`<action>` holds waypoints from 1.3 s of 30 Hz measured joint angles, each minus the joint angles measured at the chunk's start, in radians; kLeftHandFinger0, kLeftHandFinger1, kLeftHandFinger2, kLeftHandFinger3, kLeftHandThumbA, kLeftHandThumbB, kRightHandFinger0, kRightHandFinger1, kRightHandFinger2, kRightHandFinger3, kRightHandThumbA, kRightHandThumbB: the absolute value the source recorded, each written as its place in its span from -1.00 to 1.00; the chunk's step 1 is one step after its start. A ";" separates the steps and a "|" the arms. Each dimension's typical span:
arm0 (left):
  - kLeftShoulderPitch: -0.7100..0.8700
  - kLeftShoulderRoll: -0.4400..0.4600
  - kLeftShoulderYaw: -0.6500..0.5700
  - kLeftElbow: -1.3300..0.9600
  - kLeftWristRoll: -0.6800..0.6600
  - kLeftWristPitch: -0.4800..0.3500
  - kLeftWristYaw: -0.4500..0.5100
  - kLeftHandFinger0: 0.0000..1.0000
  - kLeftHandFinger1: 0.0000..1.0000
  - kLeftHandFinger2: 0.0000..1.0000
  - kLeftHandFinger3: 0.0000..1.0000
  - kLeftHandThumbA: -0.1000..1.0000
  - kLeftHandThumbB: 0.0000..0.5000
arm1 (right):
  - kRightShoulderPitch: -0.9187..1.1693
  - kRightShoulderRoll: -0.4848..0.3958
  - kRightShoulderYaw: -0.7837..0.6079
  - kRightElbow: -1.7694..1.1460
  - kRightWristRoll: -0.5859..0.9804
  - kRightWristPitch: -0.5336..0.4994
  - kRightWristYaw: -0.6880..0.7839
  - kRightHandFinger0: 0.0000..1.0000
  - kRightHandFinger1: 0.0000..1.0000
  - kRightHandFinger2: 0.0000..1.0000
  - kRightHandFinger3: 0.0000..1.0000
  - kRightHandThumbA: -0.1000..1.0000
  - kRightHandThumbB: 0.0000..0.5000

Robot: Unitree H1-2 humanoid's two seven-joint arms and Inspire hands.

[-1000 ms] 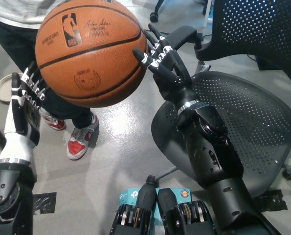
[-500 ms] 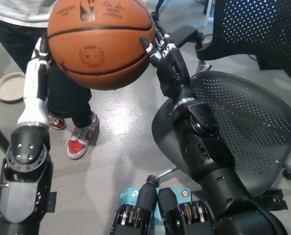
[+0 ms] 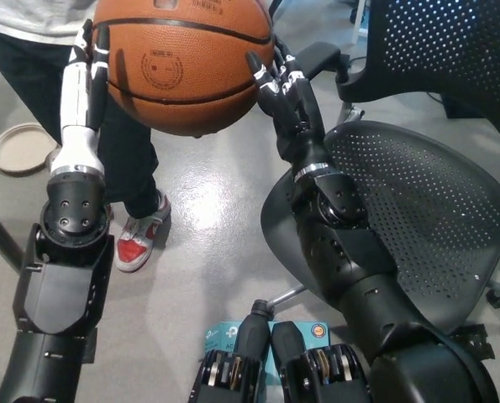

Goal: The robot grabs the basketball from a person using both hands and then drops it on the black chair in the front

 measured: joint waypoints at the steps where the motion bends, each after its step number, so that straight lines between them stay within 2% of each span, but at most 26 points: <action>1: 0.000 0.000 -0.003 -0.003 0.003 0.005 0.000 1.00 1.00 1.00 1.00 1.00 -0.27 | 0.000 -0.001 0.000 -0.003 0.000 0.002 0.000 1.00 1.00 1.00 1.00 1.00 0.20; 2: 0.000 0.000 -0.006 -0.010 0.006 0.011 0.000 1.00 1.00 1.00 1.00 1.00 -0.15 | 0.002 -0.003 0.001 -0.019 0.000 0.006 -0.002 1.00 1.00 1.00 1.00 1.00 0.35; 6: 0.000 -0.001 -0.017 -0.056 0.015 0.029 0.005 1.00 1.00 1.00 1.00 1.00 -0.12 | 0.016 -0.021 0.029 -0.116 -0.011 0.035 -0.021 1.00 1.00 1.00 1.00 1.00 0.37; 7: -0.001 -0.002 -0.019 -0.062 0.017 0.032 0.006 1.00 1.00 1.00 1.00 1.00 -0.06 | 0.017 -0.025 0.033 -0.132 -0.013 0.040 -0.026 1.00 1.00 1.00 1.00 1.00 0.38; 12: -0.002 -0.015 -0.027 -0.104 0.020 0.058 0.008 1.00 1.00 1.00 1.00 1.00 -0.11 | 0.066 -0.044 0.038 -0.278 -0.016 0.102 -0.051 1.00 1.00 1.00 1.00 1.00 0.32; 17: -0.018 -0.051 -0.041 -0.127 0.021 0.087 0.009 1.00 1.00 1.00 1.00 1.00 -0.10 | 0.110 -0.070 0.038 -0.419 -0.019 0.168 -0.084 1.00 1.00 1.00 1.00 1.00 0.36; 18: -0.024 -0.060 -0.048 -0.132 0.022 0.096 0.009 1.00 1.00 1.00 1.00 1.00 -0.19 | 0.117 -0.080 0.038 -0.458 -0.019 0.185 -0.091 1.00 1.00 1.00 1.00 1.00 0.18; 19: -0.028 -0.064 -0.051 -0.134 0.022 0.100 0.008 1.00 1.00 1.00 1.00 1.00 -0.14 | 0.119 -0.086 0.037 -0.477 -0.019 0.193 -0.094 1.00 1.00 1.00 1.00 1.00 0.04; 22: -0.058 -0.088 -0.074 -0.137 0.026 0.118 0.009 1.00 1.00 1.00 1.00 1.00 -0.18 | 0.132 -0.116 0.030 -0.570 -0.019 0.221 -0.111 1.00 1.00 1.00 1.00 1.00 -0.02; 24: -0.083 -0.101 -0.093 -0.136 0.032 0.126 0.009 1.00 1.00 1.00 1.00 1.00 -0.30 | 0.139 -0.134 0.020 -0.629 -0.019 0.239 -0.126 1.00 1.00 1.00 1.00 1.00 0.00; 26: -0.120 -0.118 -0.112 -0.135 0.041 0.130 0.009 1.00 1.00 1.00 1.00 1.00 -0.27 | 0.147 -0.152 0.007 -0.695 -0.017 0.260 -0.142 1.00 1.00 1.00 1.00 1.00 0.12; 29: -0.183 -0.138 -0.144 -0.104 0.058 0.132 0.009 1.00 1.00 1.00 1.00 1.00 -0.33 | 0.155 -0.175 -0.019 -0.772 -0.012 0.296 -0.161 1.00 1.00 1.00 1.00 1.00 0.14; 31: -0.223 -0.155 -0.158 -0.066 0.068 0.132 0.010 1.00 1.00 1.00 1.00 1.00 -0.39 | 0.160 -0.194 -0.031 -0.821 -0.012 0.319 -0.174 1.00 1.00 1.00 1.00 1.00 0.12; 36: -0.291 -0.206 -0.179 0.054 0.082 0.130 0.010 1.00 1.00 1.00 1.00 1.00 -0.34 | 0.182 -0.229 -0.070 -0.845 -0.009 0.345 -0.198 1.00 1.00 1.00 1.00 1.00 -0.04; 39: -0.307 -0.231 -0.190 0.140 0.082 0.128 0.010 1.00 1.00 1.00 1.00 1.00 -0.34 | 0.208 -0.242 -0.089 -0.834 -0.005 0.356 -0.206 1.00 1.00 1.00 1.00 1.00 0.04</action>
